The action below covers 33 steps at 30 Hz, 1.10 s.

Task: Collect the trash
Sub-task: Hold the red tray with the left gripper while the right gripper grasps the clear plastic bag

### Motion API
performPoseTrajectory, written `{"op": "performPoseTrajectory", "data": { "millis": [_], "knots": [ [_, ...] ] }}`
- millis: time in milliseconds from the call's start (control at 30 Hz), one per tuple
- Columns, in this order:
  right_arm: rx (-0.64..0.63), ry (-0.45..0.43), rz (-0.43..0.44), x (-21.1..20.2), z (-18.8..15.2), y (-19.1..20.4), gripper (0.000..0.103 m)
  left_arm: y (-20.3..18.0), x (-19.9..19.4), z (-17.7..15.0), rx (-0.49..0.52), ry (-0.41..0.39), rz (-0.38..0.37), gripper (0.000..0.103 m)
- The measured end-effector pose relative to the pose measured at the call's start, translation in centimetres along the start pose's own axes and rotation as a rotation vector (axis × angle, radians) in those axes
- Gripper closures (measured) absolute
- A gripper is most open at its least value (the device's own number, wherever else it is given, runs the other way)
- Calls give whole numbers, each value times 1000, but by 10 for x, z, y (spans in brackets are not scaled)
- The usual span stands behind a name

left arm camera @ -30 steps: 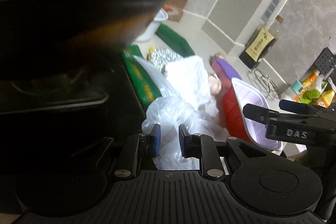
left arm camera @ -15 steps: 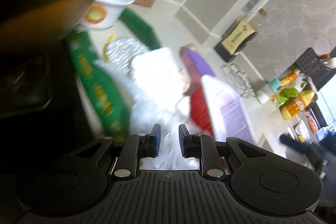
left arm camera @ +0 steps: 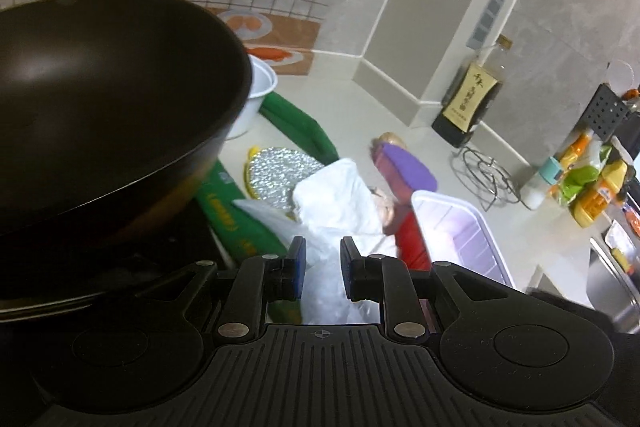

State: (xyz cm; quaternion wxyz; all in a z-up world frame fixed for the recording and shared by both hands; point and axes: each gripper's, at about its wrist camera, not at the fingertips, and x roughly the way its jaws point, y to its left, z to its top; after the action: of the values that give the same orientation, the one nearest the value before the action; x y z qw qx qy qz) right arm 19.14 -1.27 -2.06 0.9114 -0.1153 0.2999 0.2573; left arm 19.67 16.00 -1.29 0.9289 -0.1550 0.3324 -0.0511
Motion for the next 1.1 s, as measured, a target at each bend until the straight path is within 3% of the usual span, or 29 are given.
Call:
{"op": "performPoseTrajectory", "data": {
  "millis": [233,333,367,400,433,567,700,833,1100],
  "knots": [
    [-137,116,49,50,-13,38,22,4,-8,0,0,-19,6,81],
    [-129,130,48,56,-20,38,22,2,-9,3,-1,-30,-2,81],
    [-106,142,56,58,-18,34,33,2,-11,4,-1,-39,-5,81],
    [-76,150,63,59,-14,29,61,2,-14,5,-3,-51,-9,81],
    [-45,156,74,59,-9,23,72,2,-19,6,-11,-71,-14,81],
    [86,126,131,52,18,-2,91,0,-36,13,-25,-151,-32,81],
    [226,57,193,36,48,-31,93,0,-43,16,-38,-181,-43,81],
    [315,-35,218,9,71,-59,93,-2,-34,15,-46,-146,-37,81],
    [396,-198,88,-53,85,-135,93,-25,6,0,-33,-16,-106,81]
  ]
}}
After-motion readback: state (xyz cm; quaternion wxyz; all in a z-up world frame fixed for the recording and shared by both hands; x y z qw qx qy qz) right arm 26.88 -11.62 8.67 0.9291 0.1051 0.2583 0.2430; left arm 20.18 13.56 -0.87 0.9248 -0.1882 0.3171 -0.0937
